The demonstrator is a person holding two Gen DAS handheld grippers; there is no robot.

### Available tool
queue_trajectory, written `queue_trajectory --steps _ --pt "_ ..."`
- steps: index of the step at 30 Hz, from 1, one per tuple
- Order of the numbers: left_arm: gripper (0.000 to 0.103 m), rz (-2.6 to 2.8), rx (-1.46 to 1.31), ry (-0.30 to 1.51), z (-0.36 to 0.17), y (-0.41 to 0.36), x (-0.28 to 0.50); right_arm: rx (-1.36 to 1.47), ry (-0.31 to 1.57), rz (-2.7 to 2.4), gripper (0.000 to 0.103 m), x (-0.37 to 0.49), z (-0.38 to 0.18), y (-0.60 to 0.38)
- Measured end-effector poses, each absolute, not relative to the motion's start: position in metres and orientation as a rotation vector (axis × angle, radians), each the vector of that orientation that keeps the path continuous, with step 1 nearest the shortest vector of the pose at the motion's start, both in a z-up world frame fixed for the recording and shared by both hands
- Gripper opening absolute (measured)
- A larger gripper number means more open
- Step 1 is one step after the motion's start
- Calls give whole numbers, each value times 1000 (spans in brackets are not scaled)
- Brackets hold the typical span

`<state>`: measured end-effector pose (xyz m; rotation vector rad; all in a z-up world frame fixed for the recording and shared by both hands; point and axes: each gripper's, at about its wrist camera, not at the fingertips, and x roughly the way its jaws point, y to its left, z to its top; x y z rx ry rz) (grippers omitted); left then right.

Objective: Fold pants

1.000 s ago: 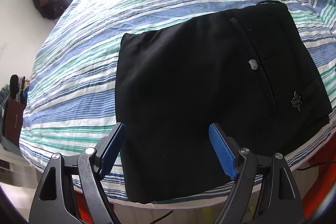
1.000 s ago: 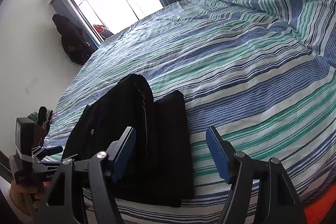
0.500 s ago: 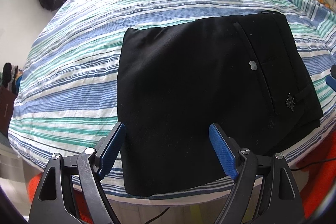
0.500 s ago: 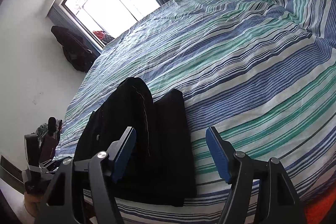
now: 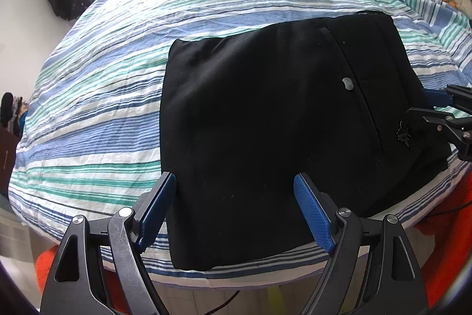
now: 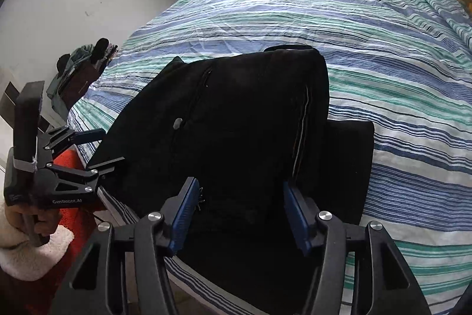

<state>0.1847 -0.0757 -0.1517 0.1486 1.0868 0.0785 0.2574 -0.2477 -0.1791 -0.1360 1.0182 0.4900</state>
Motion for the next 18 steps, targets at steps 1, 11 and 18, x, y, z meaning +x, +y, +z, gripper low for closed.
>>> queue_trajectory --steps 1,11,18 --pt "83 79 147 1087 -152 -76 185 -149 1021 495 56 259 -179 -245" --pt "84 87 136 1089 -151 -77 186 -251 999 459 23 263 -171 -230" --pt "84 9 173 1058 -149 -97 183 -97 971 490 8 273 -145 -257"
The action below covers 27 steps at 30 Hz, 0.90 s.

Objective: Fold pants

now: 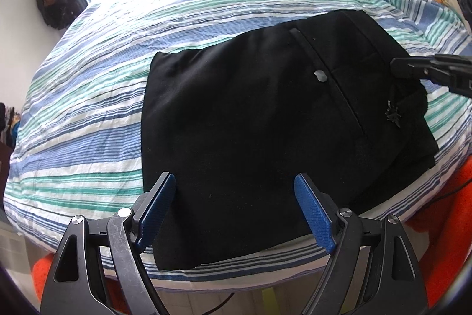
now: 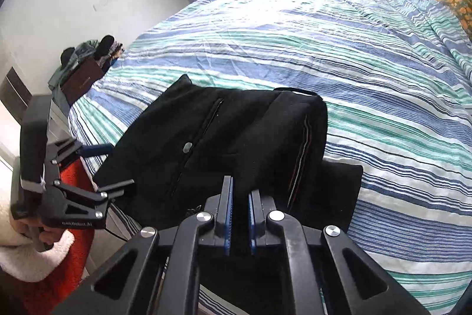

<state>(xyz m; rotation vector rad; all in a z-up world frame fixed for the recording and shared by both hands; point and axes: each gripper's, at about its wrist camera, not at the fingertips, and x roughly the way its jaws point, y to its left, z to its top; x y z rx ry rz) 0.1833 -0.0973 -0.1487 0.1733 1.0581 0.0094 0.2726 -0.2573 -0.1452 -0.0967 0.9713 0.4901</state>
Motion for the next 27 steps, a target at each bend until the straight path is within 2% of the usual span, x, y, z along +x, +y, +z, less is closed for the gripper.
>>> queue_trajectory --steps 3,5,6,7,12,22,27 --pt "84 -18 220 1062 -156 -110 183 68 1092 488 10 292 -169 -283" --pt "84 -28 222 1060 -157 -112 182 175 1164 467 27 299 -181 -299" --pt "85 -32 220 1059 -157 -113 183 216 1187 459 43 300 -185 -305" --pt "85 -34 216 1059 -157 -112 183 255 1199 472 48 300 -186 -312" --pt "86 -34 199 1061 -158 -112 184 307 1265 598 48 300 -189 -317" --pt "86 -28 207 1064 -160 -115 185 174 1383 678 48 306 -205 -296" --pt "87 -26 201 1068 -159 -116 186 273 1448 715 48 319 -218 -296"
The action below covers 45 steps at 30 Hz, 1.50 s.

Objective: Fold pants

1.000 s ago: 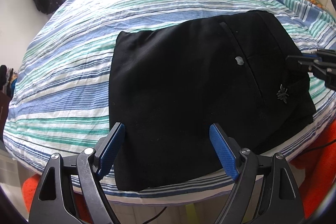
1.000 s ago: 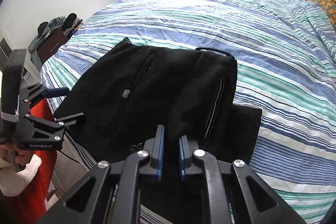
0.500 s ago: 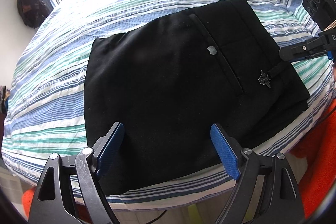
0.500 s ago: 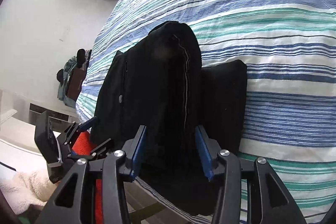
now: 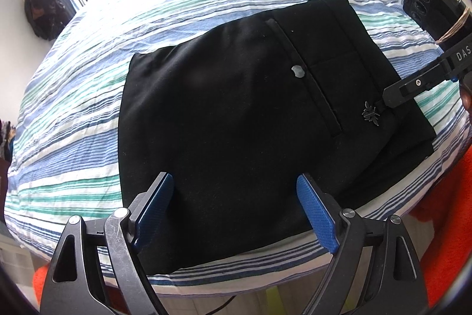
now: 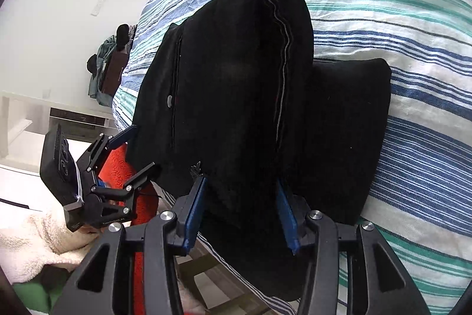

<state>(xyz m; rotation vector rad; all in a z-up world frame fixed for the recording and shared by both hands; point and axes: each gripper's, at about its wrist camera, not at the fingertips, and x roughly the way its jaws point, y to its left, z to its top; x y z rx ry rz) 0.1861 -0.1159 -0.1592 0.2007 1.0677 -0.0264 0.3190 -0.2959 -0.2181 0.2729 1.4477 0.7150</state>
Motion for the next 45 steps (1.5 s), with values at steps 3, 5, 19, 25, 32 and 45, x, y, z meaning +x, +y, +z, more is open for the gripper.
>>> queue_trajectory --steps 3,5,19,25,32,45 --pt "87 -34 180 1073 -157 -111 187 279 1440 711 30 318 -216 -292" --pt "87 -33 159 1074 -153 -106 188 194 1418 694 24 310 -205 -281" --pt "87 15 15 1017 -119 -62 193 404 1389 484 16 254 -185 -340" --pt "87 19 134 1102 -152 -80 183 502 1343 442 25 249 -203 -357" --pt "88 29 2 1089 -133 -47 197 294 1251 371 69 247 -165 -348" --pt "60 -197 -394 1302 -193 -12 231 548 1322 429 61 280 -225 -359"
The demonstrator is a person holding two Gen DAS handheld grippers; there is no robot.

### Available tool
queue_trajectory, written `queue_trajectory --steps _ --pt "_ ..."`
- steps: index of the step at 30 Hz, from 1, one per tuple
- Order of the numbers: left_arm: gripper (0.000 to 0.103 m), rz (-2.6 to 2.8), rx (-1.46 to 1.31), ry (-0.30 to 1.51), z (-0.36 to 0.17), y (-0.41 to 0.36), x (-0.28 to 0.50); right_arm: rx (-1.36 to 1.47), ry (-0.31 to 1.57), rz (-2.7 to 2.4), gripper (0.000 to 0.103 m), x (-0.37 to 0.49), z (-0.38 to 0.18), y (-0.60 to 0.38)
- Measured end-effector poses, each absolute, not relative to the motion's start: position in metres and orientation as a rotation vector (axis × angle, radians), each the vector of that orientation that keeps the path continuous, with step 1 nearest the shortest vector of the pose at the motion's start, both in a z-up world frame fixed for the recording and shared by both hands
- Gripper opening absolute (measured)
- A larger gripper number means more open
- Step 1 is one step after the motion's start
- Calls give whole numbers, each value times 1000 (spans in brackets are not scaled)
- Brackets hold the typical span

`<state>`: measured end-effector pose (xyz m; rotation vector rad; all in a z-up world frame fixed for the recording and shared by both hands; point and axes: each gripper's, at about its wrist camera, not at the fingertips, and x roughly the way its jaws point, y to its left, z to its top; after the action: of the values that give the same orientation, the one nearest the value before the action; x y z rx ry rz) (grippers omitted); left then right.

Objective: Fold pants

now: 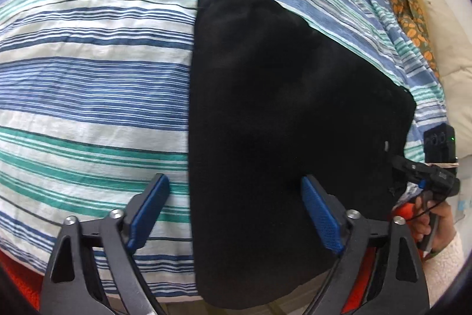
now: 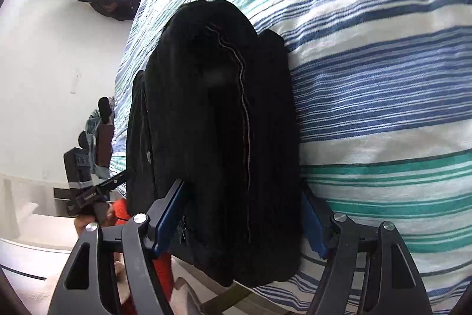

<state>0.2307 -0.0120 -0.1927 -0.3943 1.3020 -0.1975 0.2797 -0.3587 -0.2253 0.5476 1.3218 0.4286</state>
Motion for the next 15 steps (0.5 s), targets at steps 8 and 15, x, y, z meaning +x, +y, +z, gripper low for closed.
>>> queue_trajectory --steps 8,15 --pt "18 -216 -163 1147 -119 -58 224 264 1220 432 29 265 -158 -309" --pt "18 -198 -98 986 -56 -50 268 192 1085 503 28 296 -94 -268"
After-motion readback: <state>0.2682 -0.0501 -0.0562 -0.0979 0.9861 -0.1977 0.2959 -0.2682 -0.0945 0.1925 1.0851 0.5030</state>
